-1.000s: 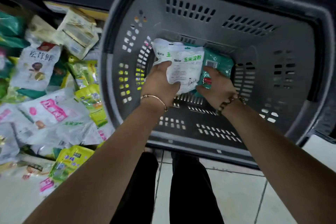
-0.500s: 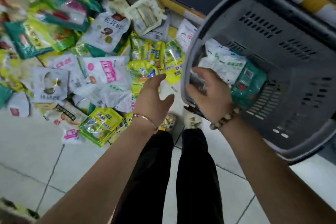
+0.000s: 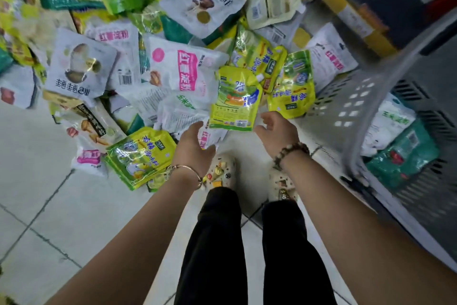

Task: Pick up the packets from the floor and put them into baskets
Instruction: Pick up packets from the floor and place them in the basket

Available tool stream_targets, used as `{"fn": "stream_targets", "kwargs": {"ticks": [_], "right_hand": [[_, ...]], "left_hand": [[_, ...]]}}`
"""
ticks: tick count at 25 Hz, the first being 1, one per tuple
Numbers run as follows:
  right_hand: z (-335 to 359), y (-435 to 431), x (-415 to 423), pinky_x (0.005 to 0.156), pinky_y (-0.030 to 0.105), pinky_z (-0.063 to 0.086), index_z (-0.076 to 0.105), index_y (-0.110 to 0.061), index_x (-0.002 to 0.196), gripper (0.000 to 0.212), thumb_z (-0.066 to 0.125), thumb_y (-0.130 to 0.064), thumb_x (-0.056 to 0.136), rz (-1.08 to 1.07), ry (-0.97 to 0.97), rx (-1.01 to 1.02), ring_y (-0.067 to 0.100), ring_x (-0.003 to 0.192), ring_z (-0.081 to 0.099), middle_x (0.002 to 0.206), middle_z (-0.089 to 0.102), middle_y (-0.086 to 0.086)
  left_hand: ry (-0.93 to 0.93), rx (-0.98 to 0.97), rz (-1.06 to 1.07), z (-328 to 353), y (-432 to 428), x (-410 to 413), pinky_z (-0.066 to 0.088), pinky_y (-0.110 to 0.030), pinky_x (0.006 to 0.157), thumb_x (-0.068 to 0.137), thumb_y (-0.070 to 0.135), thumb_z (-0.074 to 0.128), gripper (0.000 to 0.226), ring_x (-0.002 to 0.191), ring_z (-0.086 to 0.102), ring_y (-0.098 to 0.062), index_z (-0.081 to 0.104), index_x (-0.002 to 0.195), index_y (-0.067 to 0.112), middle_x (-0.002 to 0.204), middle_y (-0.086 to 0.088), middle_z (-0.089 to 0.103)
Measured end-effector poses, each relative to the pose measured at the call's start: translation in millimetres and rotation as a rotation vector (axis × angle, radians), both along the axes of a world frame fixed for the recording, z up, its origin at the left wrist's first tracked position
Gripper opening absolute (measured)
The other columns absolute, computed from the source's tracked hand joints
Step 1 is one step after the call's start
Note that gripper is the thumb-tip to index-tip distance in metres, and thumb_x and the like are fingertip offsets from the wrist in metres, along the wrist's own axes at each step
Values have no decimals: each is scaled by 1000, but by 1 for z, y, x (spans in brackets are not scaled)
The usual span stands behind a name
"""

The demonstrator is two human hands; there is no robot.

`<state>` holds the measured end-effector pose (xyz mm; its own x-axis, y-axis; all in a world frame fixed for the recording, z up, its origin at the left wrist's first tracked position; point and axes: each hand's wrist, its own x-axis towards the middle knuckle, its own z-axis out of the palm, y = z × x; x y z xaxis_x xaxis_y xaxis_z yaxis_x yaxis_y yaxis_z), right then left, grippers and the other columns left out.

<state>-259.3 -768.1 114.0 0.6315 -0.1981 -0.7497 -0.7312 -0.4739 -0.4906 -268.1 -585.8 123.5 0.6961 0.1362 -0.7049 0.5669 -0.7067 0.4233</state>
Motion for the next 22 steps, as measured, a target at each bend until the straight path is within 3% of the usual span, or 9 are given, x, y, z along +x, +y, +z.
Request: {"fn": "stream_targets", "kwargs": {"ticks": [5,7,10,14,19,22], "right_hand": [[-103,12,8,96,39,44,51,-14,129,46,60,-26,86,-268,226,31,29,108,54,120,57,11],[-133,15,11,97,37,43,47,-14,133,52,62,-28,86,-276,256,6,31,115,51,132,52,10],[-166,23,20,89,31,40,40,-16,137,60,64,-28,84,-283,212,-1,29,119,49,139,46,7],[-192,28,39,86,31,43,45,-11,128,58,71,-24,78,-353,117,-58,28,113,54,130,54,7],[-204,29,55,100,44,40,27,-9,140,101,80,-47,63,-516,192,-76,33,125,43,141,41,13],[-202,26,60,91,36,42,40,-6,128,99,72,-67,58,-421,331,-49,27,122,44,125,49,15]], "left_hand": [[4,60,-90,-80,26,22,37,-33,99,84,15,63,62,126,45,-27,38,140,19,141,-9,43],[-27,115,-205,-104,33,38,38,-38,101,84,16,64,64,127,43,-29,36,141,19,143,-10,38],[-232,212,-315,-128,46,70,40,-44,101,82,16,66,65,124,42,-32,38,139,18,140,-12,39],[-508,338,-426,-139,59,115,32,-45,105,77,19,70,67,129,36,-34,40,138,16,143,-16,36],[-471,442,-751,-142,63,171,18,-52,113,68,39,77,95,137,22,-35,23,144,19,148,-17,24],[-397,530,-856,-143,62,192,6,-54,113,60,54,78,115,140,18,-32,11,147,21,147,-17,21]]}}
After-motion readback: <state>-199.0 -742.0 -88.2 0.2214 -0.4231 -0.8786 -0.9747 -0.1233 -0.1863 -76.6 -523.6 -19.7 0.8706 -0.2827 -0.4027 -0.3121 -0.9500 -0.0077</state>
